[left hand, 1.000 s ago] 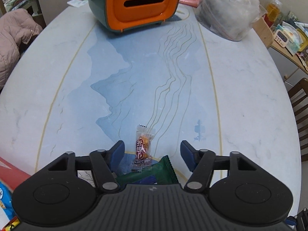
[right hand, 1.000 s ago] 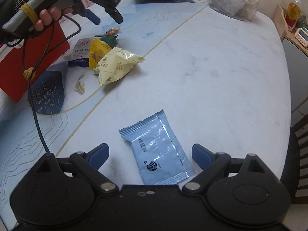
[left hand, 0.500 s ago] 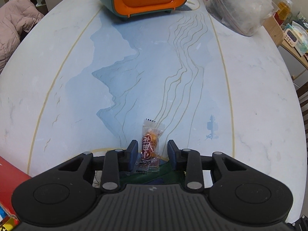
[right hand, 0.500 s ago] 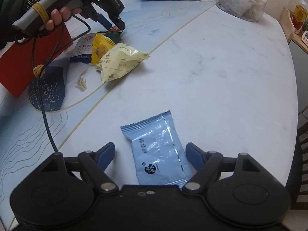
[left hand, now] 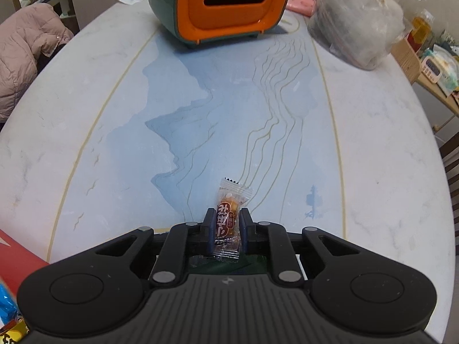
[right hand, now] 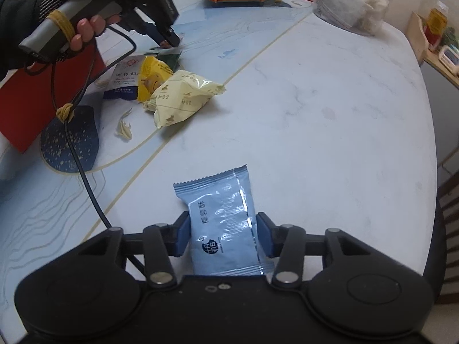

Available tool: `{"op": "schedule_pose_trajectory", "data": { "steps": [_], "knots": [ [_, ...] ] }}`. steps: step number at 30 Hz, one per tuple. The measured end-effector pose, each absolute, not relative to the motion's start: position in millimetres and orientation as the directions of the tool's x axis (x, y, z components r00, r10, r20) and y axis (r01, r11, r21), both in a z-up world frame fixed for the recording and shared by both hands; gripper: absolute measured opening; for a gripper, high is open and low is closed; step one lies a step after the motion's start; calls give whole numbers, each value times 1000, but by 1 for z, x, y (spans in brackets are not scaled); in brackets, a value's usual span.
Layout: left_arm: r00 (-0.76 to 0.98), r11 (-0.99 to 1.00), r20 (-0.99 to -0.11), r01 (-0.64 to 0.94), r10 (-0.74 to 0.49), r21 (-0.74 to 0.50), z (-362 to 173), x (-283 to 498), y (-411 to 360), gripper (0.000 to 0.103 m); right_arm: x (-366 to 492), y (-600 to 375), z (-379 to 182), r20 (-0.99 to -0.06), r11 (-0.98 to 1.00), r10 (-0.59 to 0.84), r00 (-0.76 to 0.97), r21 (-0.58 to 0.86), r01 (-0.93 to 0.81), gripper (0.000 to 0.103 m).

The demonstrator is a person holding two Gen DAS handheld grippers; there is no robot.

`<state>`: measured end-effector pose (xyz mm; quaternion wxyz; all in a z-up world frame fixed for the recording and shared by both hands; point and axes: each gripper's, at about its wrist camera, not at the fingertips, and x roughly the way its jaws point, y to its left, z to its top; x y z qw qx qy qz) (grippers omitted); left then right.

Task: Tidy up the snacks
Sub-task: 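Grasp the pale blue sachet with the right tool while the left tool grasps the small wrapped candy, then carry the pale blue sachet and small candy into the red box and release both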

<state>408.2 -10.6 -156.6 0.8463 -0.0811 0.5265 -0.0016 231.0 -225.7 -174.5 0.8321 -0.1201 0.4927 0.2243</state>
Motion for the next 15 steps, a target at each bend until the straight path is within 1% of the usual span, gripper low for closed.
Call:
{"op": "schedule_pose_trajectory", "data": {
  "steps": [5, 15],
  "knots": [
    [462, 983, -881, -86, -103, -160, -141, 399, -7, 16, 222, -228, -169, -867, 898, 263, 424, 58, -437, 46],
    [485, 971, -859, -75, -163, -226, -102, 368, 2, 16, 201, -226, -130, -833, 926, 267, 485, 81, -370, 47]
  ]
}}
